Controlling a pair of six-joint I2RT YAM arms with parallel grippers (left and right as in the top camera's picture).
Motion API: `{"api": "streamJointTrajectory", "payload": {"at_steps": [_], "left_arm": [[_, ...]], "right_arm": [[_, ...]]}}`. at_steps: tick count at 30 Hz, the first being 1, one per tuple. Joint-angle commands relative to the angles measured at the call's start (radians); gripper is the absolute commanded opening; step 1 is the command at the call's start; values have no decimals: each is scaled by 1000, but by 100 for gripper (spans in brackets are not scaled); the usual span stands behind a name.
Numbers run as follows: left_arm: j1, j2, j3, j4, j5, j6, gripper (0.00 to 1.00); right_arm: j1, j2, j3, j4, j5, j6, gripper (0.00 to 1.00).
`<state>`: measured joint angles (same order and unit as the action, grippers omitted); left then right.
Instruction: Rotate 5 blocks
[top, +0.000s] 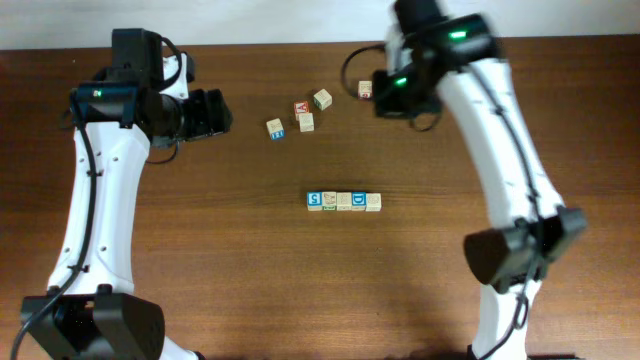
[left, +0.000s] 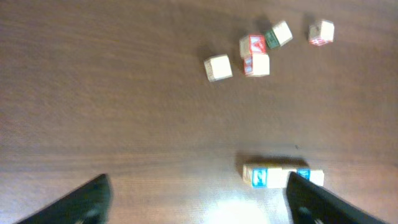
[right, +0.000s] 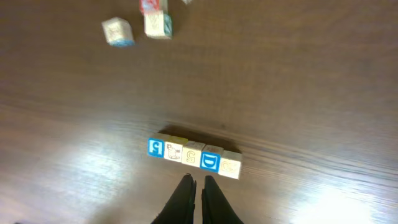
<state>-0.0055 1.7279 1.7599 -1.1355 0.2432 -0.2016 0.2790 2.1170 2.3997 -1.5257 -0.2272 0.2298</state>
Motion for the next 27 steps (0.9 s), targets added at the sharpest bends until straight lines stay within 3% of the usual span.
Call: {"api": "streamJointTrajectory", "payload": {"at_steps": [1, 3, 5, 12, 16, 22, 26, 27], "left_arm": [[-33, 7, -6, -32, 56, 16, 48], [-54, 7, -21, -32, 56, 16, 37], [-74, 7, -37, -21, 56, 16, 33], [-115, 7, -60, -30, 56, 16, 31], [-116, 7, -61, -37, 57, 16, 32], [-145, 8, -106, -29, 57, 16, 31], [-179, 9, -196, 20, 58, -18, 18], [-190, 9, -237, 51, 64, -42, 7]], "right_arm": [[-45, -39, 27, -89, -86, -112, 4], [-67, -39, 21, -121, -109, -125, 4], [-73, -39, 5, -125, -146, -166, 4], [-73, -65, -33, -173, -200, -273, 4], [-95, -119, -203, -149, -242, -306, 4], [-192, -251, -545, 46, -279, -308, 4], [-256, -263, -682, 126, -308, -308, 4], [-269, -263, -736, 165, -322, -308, 4]]}}
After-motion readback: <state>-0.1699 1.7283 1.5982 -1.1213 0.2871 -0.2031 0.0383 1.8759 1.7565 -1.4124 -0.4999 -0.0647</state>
